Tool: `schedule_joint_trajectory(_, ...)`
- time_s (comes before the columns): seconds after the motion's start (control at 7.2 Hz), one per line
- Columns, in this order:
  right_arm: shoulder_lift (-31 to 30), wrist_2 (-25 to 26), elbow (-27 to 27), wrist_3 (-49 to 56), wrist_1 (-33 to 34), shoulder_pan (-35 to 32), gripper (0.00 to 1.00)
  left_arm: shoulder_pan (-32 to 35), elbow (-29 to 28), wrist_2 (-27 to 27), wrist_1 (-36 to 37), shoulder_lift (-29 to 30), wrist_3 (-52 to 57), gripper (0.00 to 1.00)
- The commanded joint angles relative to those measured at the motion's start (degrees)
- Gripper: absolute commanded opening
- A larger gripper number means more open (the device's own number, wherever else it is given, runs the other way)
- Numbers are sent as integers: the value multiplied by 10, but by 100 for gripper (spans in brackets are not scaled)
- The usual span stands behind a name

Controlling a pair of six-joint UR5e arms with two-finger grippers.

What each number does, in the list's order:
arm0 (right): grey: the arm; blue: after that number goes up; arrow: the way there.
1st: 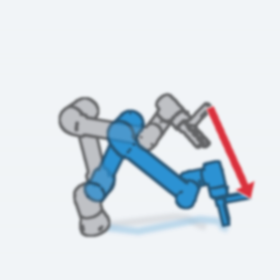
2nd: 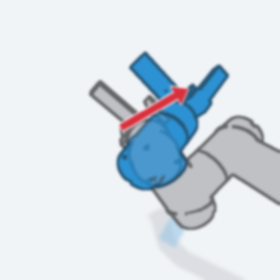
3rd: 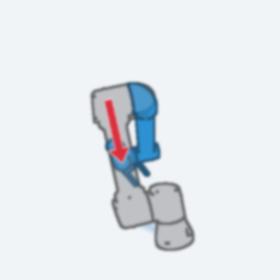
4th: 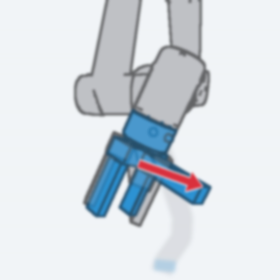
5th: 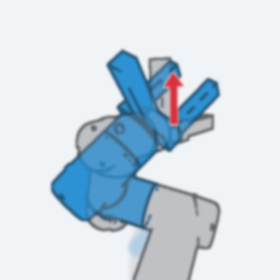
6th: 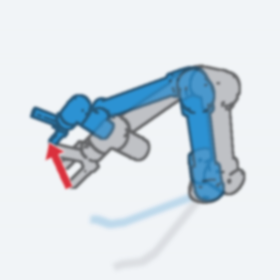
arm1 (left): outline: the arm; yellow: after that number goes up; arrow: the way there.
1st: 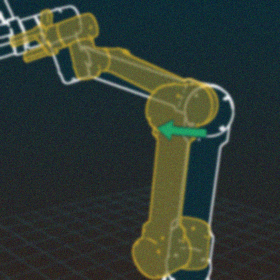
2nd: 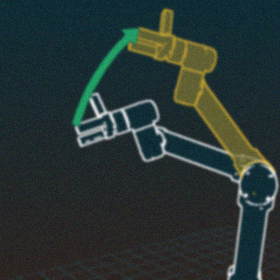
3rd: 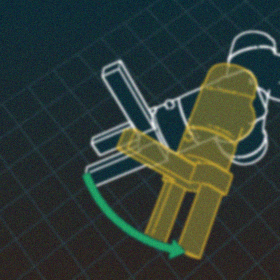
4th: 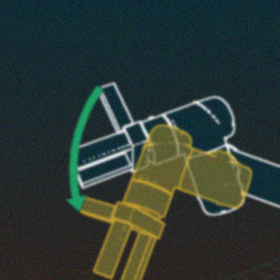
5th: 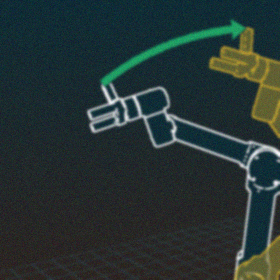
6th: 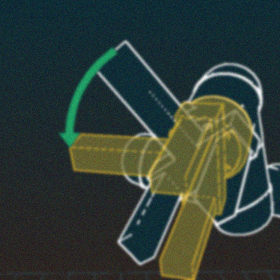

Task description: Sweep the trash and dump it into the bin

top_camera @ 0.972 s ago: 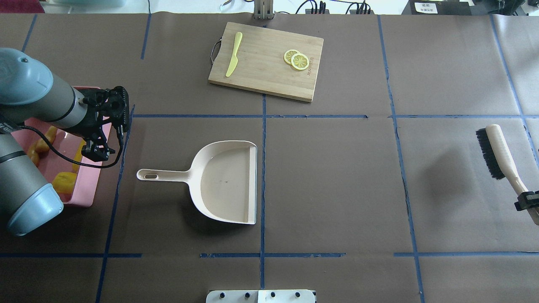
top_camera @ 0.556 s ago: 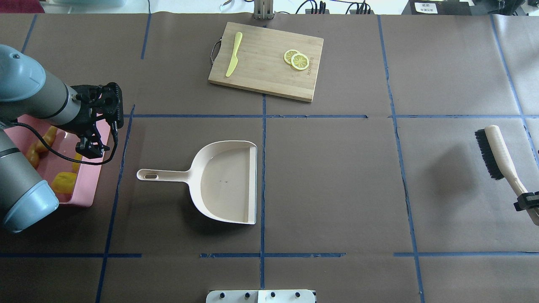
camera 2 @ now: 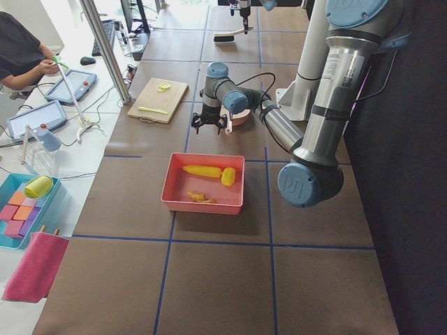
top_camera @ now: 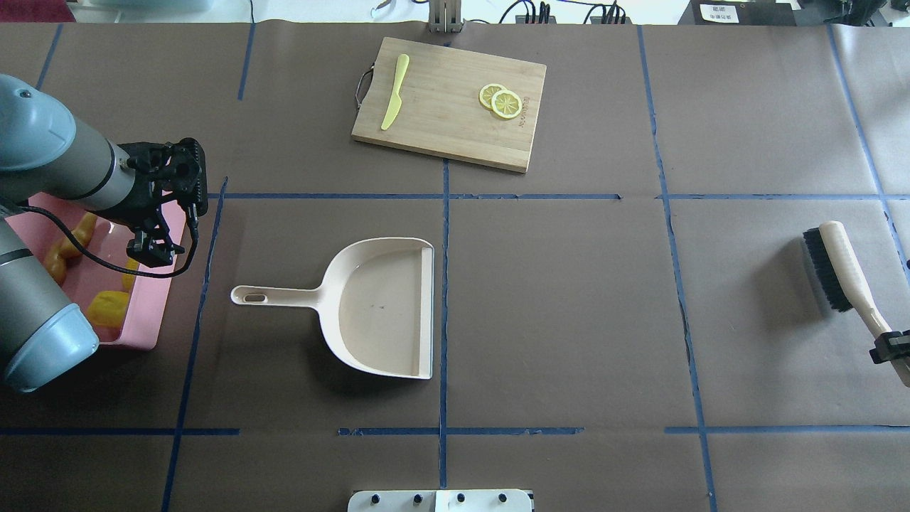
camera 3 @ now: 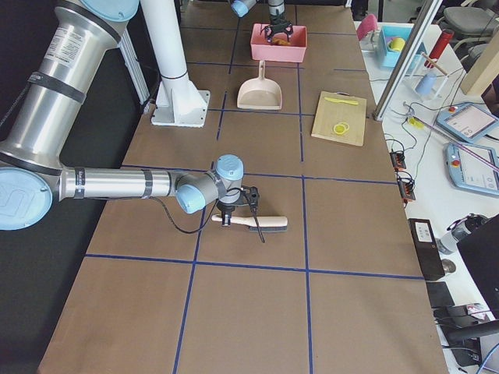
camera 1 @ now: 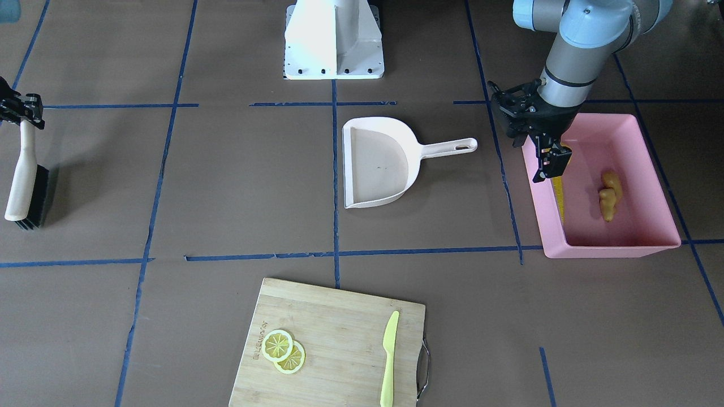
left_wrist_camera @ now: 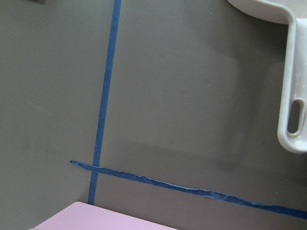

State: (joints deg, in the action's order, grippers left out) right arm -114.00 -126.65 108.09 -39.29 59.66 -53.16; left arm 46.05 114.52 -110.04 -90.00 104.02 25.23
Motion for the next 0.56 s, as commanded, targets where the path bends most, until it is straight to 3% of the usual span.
schedule_joint_trajectory(0.0, 0, -2, -5, 0, 0, 2, 27, 0, 0, 0, 0, 0, 0, 100)
schedule_joint_trajectory(0.14, 1, -5, -5, 0, -1, 2, 39, 0, -1, 0, 0, 0, 0, 100)
schedule_joint_trajectory(0.28, 4, -12, -5, -3, -1, 2, 66, 0, -1, 0, 0, 0, 0, 100)
schedule_joint_trajectory(0.42, 4, -12, -6, -6, -1, 2, 100, 1, -1, 0, 0, 0, 1, 100)
